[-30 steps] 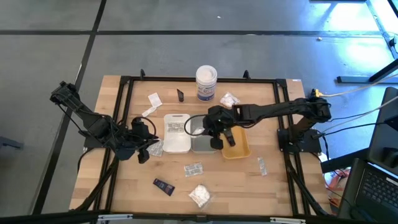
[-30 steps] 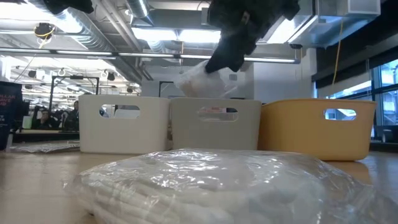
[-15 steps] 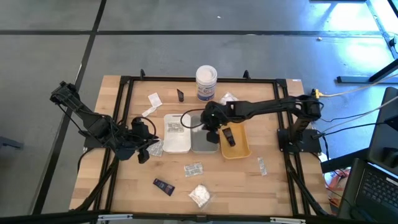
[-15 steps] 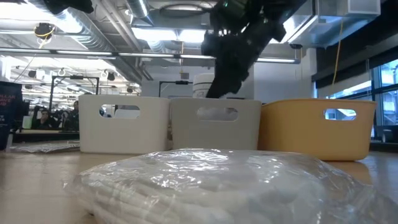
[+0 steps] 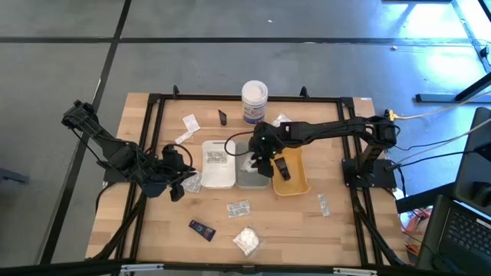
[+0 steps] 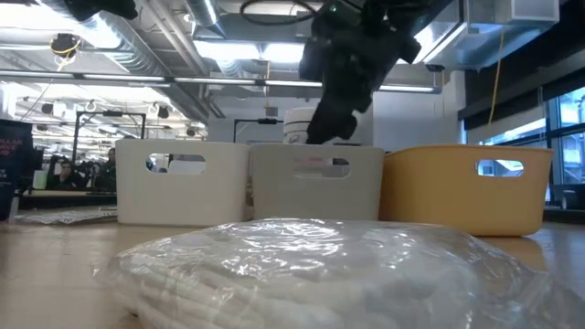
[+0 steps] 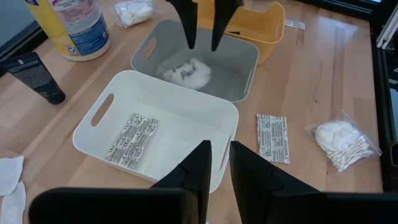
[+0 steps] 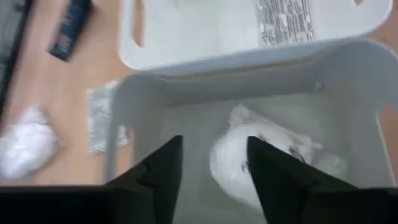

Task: Pick & Place Travel size toiletries
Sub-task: Put the blue shave cream into the yellow bin

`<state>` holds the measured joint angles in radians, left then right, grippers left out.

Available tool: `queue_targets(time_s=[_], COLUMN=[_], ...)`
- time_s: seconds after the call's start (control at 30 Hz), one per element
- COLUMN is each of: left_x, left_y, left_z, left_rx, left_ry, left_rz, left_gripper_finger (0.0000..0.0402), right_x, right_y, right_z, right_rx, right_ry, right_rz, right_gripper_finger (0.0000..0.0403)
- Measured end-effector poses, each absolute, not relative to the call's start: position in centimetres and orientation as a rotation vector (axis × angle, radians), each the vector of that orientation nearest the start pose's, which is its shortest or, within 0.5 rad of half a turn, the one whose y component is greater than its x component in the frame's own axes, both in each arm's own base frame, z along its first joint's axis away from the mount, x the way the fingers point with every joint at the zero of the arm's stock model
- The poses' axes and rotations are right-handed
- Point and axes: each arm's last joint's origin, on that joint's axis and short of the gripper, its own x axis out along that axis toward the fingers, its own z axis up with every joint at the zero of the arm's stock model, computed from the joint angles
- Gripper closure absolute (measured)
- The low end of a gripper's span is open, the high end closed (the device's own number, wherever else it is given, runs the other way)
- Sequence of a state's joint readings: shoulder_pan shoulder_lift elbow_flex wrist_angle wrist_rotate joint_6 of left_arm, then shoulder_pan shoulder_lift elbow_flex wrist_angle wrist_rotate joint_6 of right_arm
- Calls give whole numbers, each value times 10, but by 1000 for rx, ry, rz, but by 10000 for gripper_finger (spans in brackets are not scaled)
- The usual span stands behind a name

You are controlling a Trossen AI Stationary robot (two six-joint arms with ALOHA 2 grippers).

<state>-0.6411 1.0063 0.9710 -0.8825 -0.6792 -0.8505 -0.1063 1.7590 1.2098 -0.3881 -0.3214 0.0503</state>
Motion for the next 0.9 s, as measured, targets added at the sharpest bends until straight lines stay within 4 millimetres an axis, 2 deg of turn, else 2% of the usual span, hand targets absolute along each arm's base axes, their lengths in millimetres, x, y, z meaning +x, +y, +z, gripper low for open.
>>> queue_targets(time_s=[0.1,0.23,0.37,0.53,0.73,0.9], left_x=[156,156,156,156,157,162], left_y=[-93,-93,-93,-93,-89,-68], left_z=[306,306,306,306,307,305], left_rx=[-251,-251,-250,-251,-199,-189], left_ry=[638,639,639,638,611,633], left_rz=[328,328,328,329,381,495], left_gripper_finger=[348,348,348,348,348,344], right_x=[355,335,313,287,263,251], right_y=[-28,-25,-24,-25,-32,-51], right_z=[223,247,276,303,319,328], right_rx=[270,269,231,162,48,-3], right_ry=[933,948,908,873,871,852], right_rz=[175,174,119,28,-145,-257], right_gripper_finger=[187,181,208,256,307,325])
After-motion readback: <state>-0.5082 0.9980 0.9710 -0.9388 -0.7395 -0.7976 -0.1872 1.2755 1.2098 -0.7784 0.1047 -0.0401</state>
